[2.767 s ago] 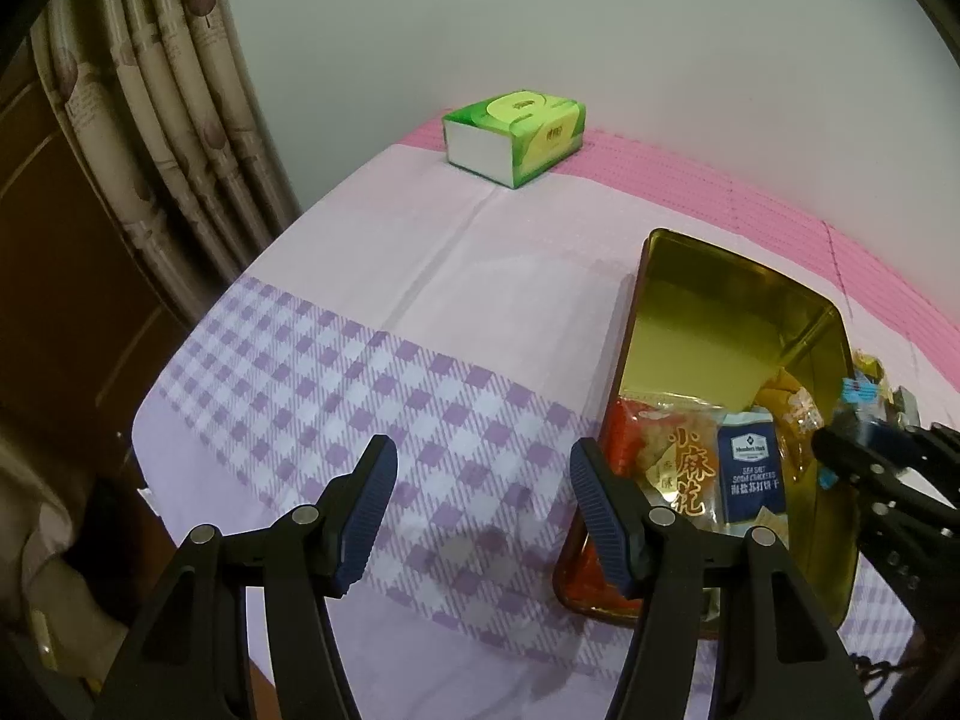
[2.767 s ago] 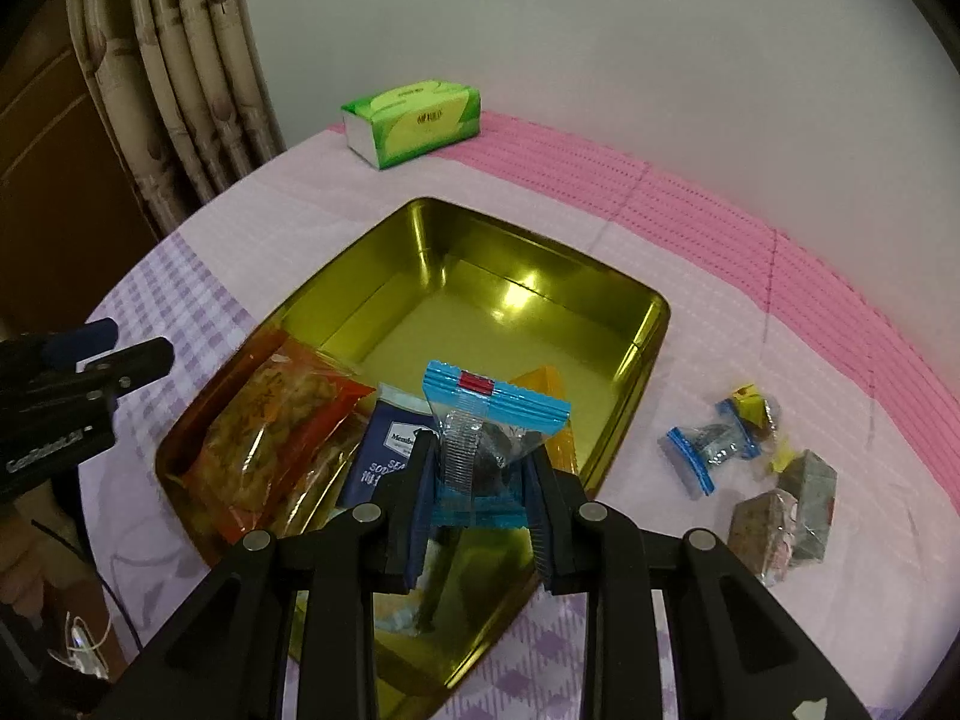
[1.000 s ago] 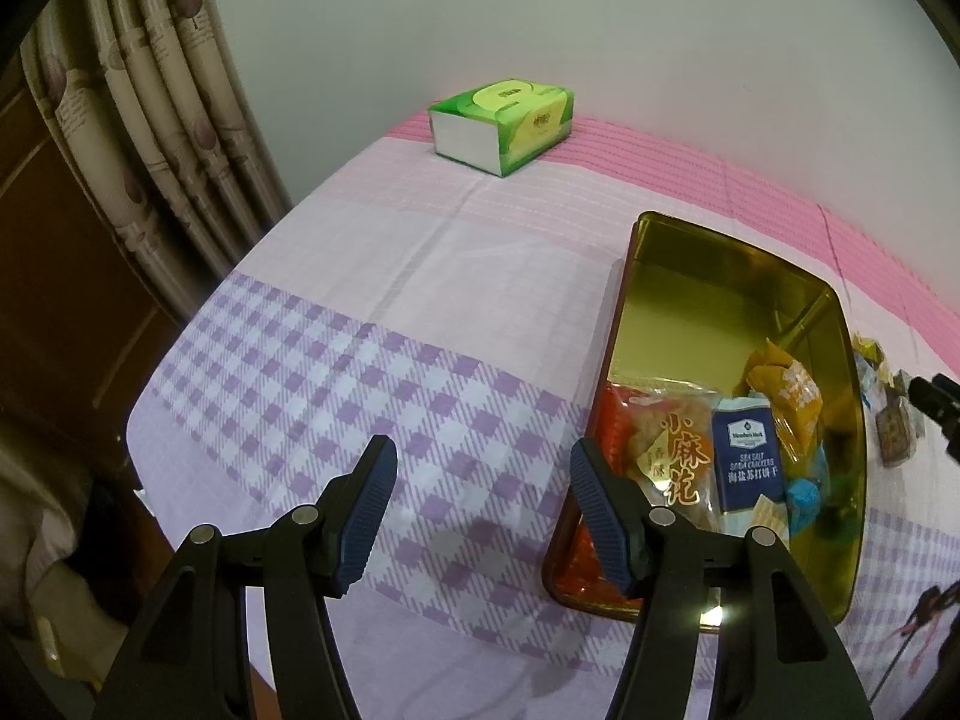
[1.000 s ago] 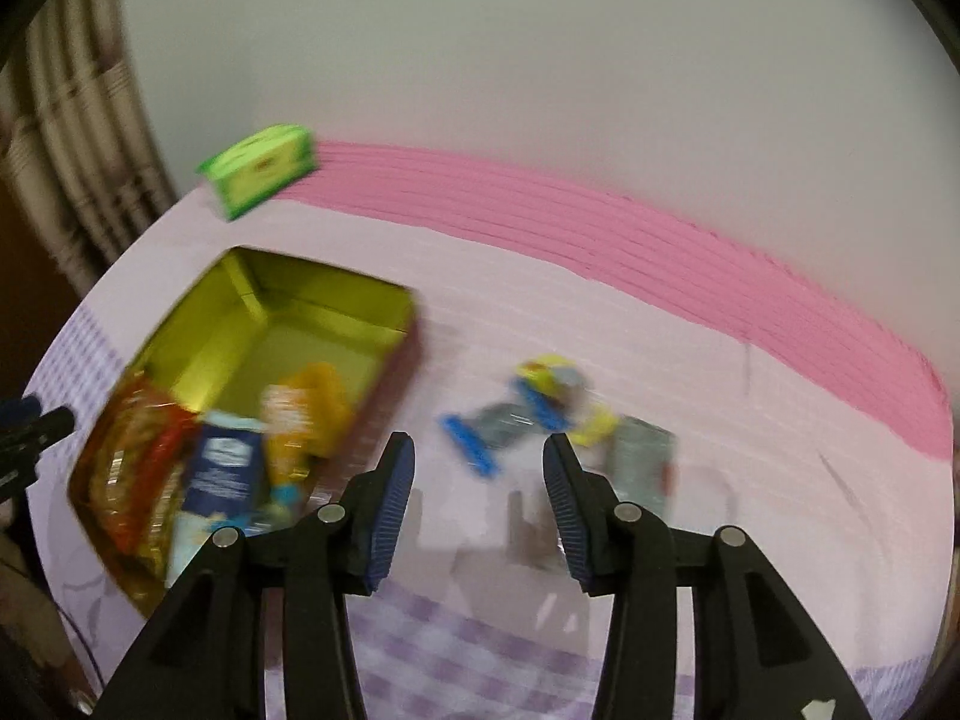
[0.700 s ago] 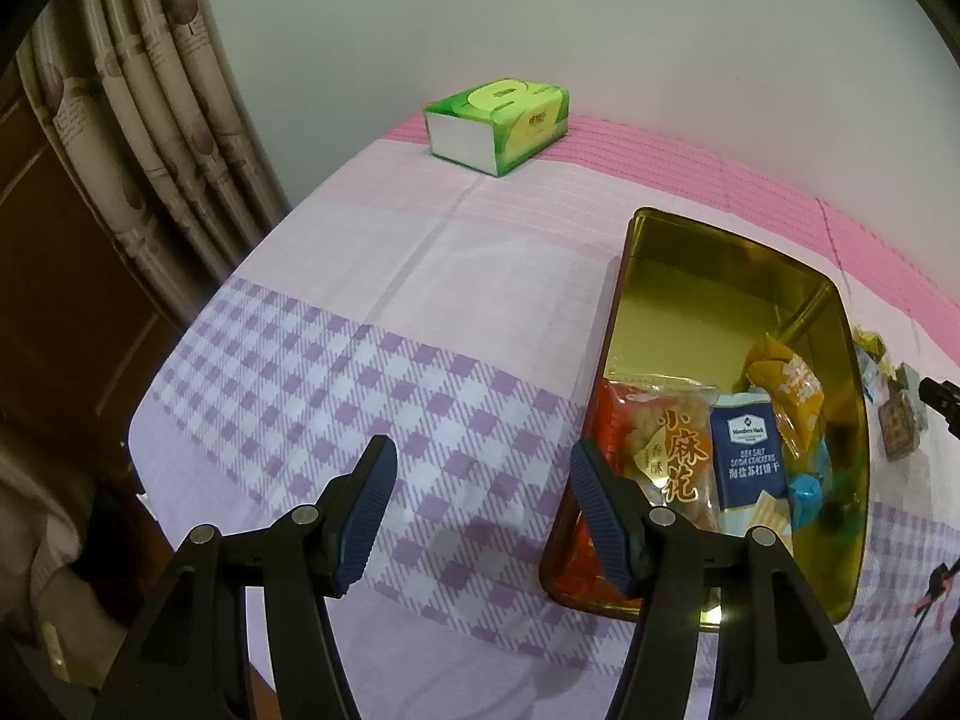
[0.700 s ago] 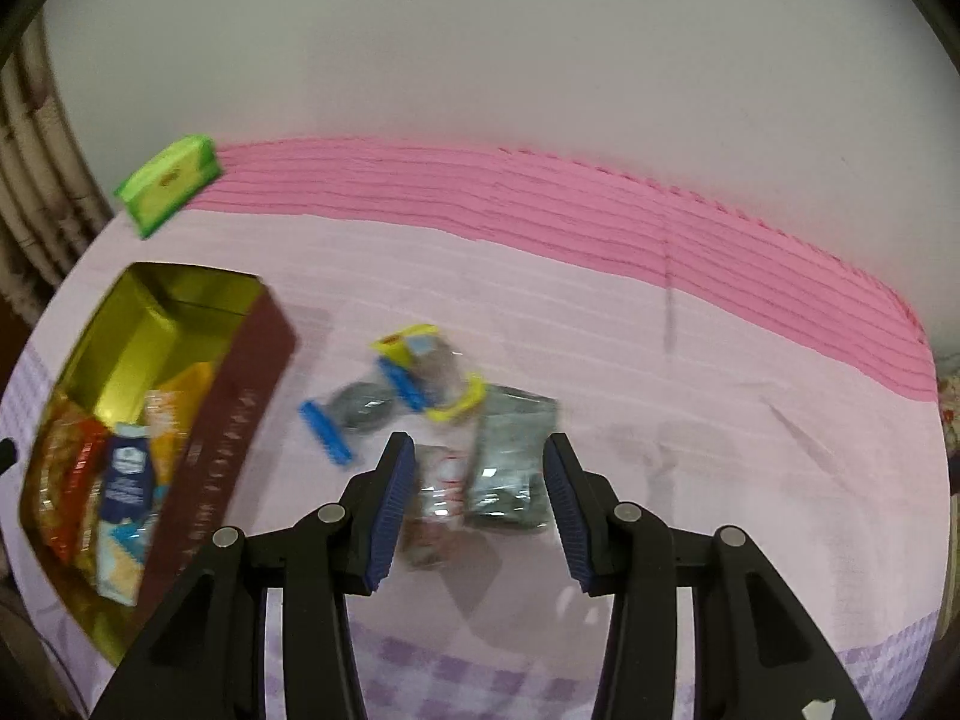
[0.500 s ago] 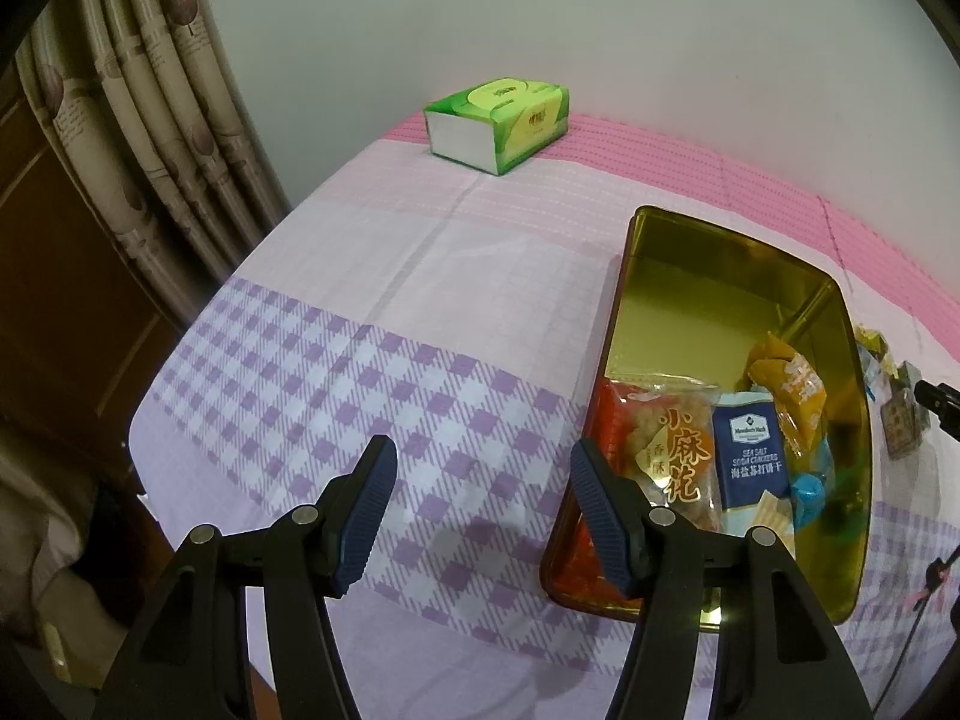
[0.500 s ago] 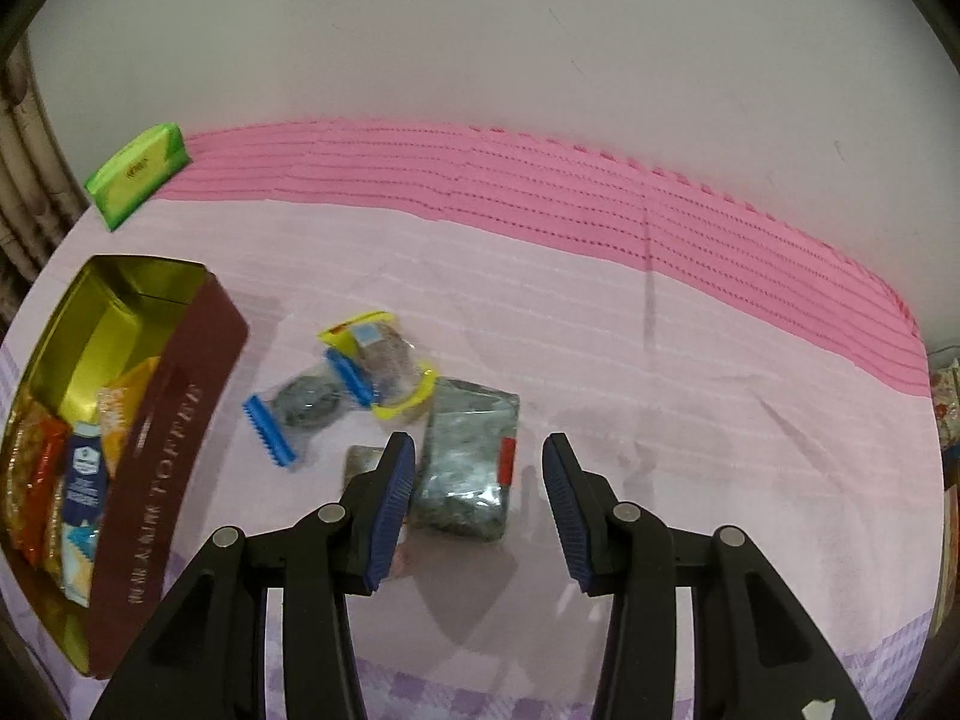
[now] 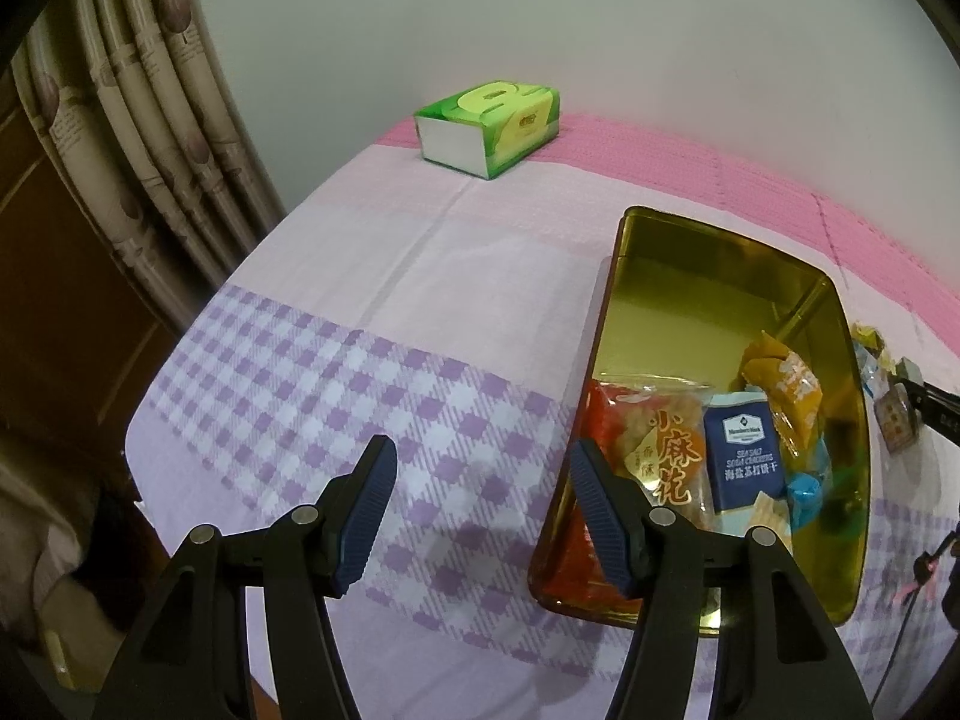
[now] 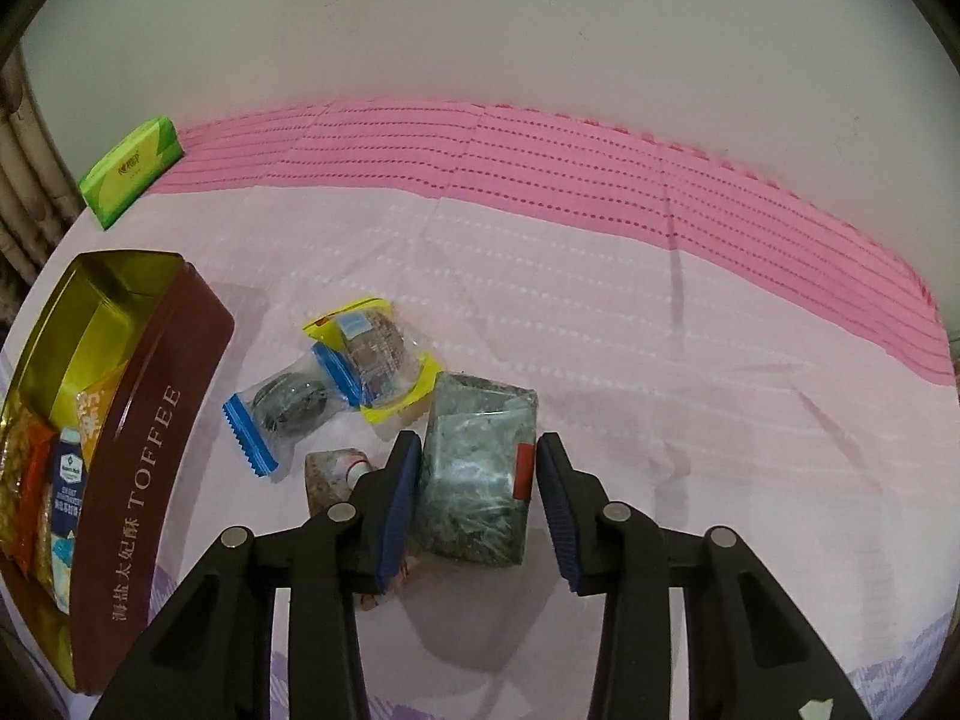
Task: Organize snacks
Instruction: 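Grasp the grey square pack with the right gripper while the left grasps the pink-patterned pack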
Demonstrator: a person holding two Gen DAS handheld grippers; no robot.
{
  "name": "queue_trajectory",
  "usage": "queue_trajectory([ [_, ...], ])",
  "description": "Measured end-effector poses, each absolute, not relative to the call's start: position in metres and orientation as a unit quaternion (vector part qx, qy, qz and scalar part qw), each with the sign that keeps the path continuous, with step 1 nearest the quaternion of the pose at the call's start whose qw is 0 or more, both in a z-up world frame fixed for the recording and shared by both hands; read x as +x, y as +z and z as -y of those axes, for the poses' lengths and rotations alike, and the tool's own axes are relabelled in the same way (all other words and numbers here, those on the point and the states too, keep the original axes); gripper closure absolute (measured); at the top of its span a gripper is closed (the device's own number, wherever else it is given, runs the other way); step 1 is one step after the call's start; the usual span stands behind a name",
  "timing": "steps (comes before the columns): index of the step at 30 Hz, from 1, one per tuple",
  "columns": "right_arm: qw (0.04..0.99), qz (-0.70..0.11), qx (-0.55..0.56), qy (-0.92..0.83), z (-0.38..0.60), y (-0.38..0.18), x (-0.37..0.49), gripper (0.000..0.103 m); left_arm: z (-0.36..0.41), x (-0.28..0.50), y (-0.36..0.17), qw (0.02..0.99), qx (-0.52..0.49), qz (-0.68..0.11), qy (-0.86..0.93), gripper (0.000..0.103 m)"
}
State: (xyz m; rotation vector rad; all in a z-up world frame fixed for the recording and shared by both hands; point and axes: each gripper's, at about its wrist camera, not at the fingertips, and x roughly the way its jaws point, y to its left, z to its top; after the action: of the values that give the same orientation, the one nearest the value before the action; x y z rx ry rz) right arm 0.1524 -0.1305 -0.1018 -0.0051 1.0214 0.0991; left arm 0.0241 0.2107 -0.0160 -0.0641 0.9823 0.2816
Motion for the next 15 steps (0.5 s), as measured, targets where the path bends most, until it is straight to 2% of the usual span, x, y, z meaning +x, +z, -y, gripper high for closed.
queue_trajectory([
  [15,0.876,-0.479,-0.023,0.053,0.147,-0.106,0.129,0.07,-0.157,0.032,0.001,0.884,-0.008,-0.461,0.082,0.042],
])
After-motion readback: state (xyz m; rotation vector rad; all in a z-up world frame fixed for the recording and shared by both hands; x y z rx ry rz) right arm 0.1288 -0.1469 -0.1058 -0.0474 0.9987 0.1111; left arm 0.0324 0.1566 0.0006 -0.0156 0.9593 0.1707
